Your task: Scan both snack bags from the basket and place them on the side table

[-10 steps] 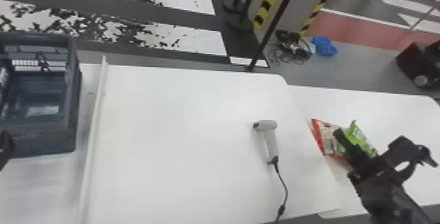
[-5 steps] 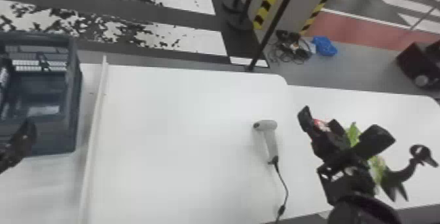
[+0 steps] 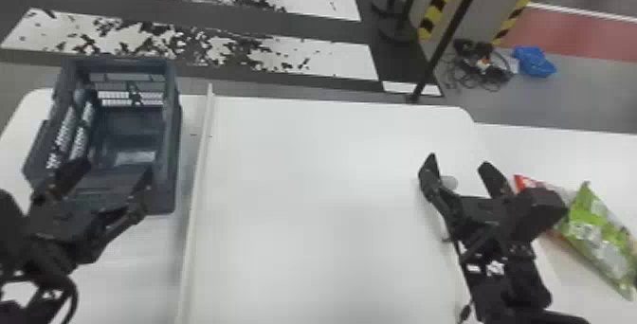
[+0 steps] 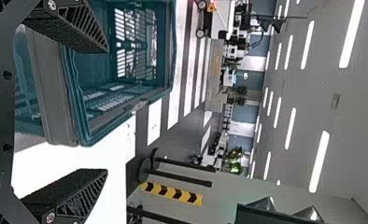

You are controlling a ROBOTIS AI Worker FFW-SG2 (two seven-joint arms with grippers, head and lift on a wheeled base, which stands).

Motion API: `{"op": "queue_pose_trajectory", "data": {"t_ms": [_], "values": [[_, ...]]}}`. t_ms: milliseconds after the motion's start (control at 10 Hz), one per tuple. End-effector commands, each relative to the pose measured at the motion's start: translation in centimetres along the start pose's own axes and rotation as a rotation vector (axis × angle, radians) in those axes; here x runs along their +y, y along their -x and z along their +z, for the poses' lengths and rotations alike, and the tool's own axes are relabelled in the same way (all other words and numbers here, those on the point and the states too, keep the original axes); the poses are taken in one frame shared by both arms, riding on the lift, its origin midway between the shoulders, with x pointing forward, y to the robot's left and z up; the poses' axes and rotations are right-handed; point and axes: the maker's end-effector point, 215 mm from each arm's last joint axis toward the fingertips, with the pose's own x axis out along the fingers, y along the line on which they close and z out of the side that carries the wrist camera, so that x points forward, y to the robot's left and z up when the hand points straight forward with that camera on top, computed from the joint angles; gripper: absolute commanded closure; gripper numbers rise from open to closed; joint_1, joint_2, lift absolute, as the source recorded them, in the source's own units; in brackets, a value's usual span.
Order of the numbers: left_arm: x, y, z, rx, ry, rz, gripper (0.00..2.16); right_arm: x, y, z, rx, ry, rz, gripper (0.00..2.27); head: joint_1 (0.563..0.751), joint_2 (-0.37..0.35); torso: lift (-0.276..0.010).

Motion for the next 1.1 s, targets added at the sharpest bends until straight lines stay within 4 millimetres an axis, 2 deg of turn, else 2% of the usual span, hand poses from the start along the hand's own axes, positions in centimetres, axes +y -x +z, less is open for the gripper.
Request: {"op": "queue_pose_trajectory", "data": {"t_ms": [0, 100, 200, 500, 1000], "values": [[-2.3, -0.4, 0.5, -0.006, -0.007, -0.035, 0.08, 4.6, 0.7, -1.2, -0.010, 0.039, 0.058, 0.06, 0.695, -0.178, -0.075], [-3.0, -0.5, 0.3, 0.000, -0.021, -0.044, 0.08, 6.4, 1.5, -1.9, -0.010, 0.028, 0.080, 0.06, 0.695, -0.159, -0.075], [-3.3, -0.5, -0.1, 0.011, -0.034, -0.041, 0.08, 6.9, 1.9, -2.3, -0.020, 0.056, 0.074, 0.06, 0.695, -0.141, -0.075], [-3.6, -0.2, -1.0, 0.029, -0.041, -0.045, 0.09, 6.9, 3.0, -3.0, -0.019, 0.070, 0.067, 0.06, 0.695, -0.127, -0.075], [-3.4, 0.3, -1.1, 0.024, -0.050, -0.019, 0.09, 6.9, 3.2, -3.6, -0.005, 0.071, 0.068, 0.06, 0.695, -0.127, -0.075]]}}
